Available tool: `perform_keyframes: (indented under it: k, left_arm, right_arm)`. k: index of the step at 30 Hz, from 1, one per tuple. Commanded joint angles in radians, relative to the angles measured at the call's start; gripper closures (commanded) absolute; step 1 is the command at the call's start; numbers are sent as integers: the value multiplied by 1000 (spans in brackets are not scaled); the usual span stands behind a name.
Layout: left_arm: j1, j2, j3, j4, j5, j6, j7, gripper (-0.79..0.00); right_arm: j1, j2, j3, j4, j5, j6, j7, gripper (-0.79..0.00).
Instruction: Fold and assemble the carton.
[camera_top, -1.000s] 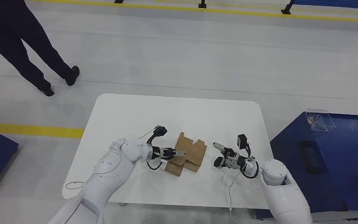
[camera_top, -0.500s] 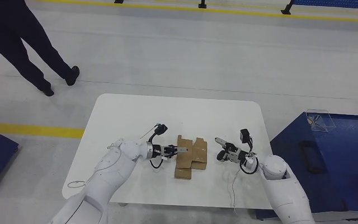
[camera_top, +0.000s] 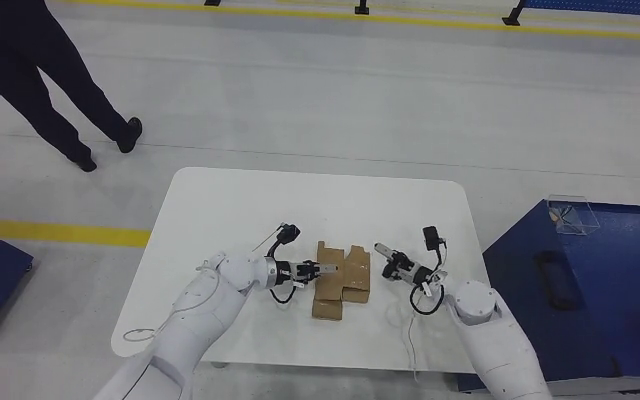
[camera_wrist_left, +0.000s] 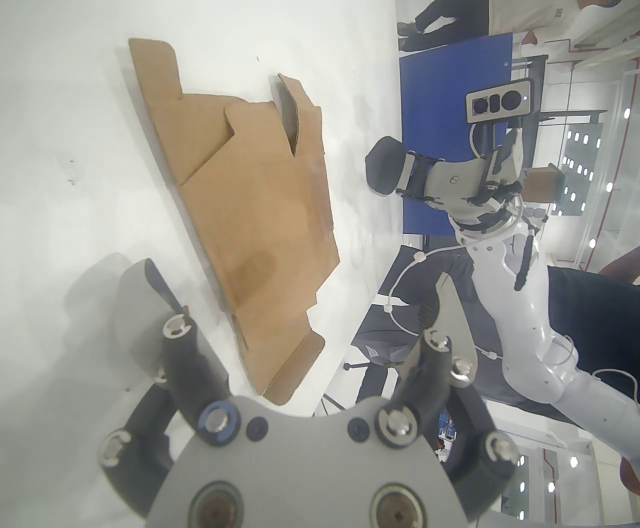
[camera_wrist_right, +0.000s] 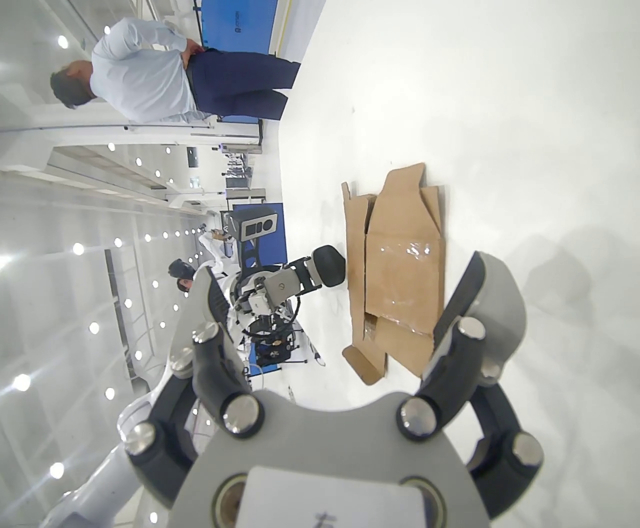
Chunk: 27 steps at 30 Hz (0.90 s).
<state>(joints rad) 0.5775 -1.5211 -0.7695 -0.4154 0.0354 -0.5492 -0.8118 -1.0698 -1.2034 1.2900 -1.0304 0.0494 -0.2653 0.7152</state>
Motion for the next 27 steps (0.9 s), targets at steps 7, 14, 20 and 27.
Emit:
perform_keyframes:
  k: [7, 14, 20, 27]
  left_arm:
    - [20, 0, -2, -32, 25, 41, 31, -785]
    - [24, 6, -21, -24, 6, 38, 9, -785]
    - [27, -6, -18, -31, -17, 44, -28, -785]
    - [15, -23, -2, -11, -7, 44, -41, -511]
  right_arm:
    - [80, -27, -99, 146, -34, -76, -8, -785]
    - [122, -35, -111, 226, 4, -90, 30, -785]
    - [145, -45, -127, 268, 49, -75, 72, -785]
    - [159, -53, -139, 297, 76, -86, 82, -785]
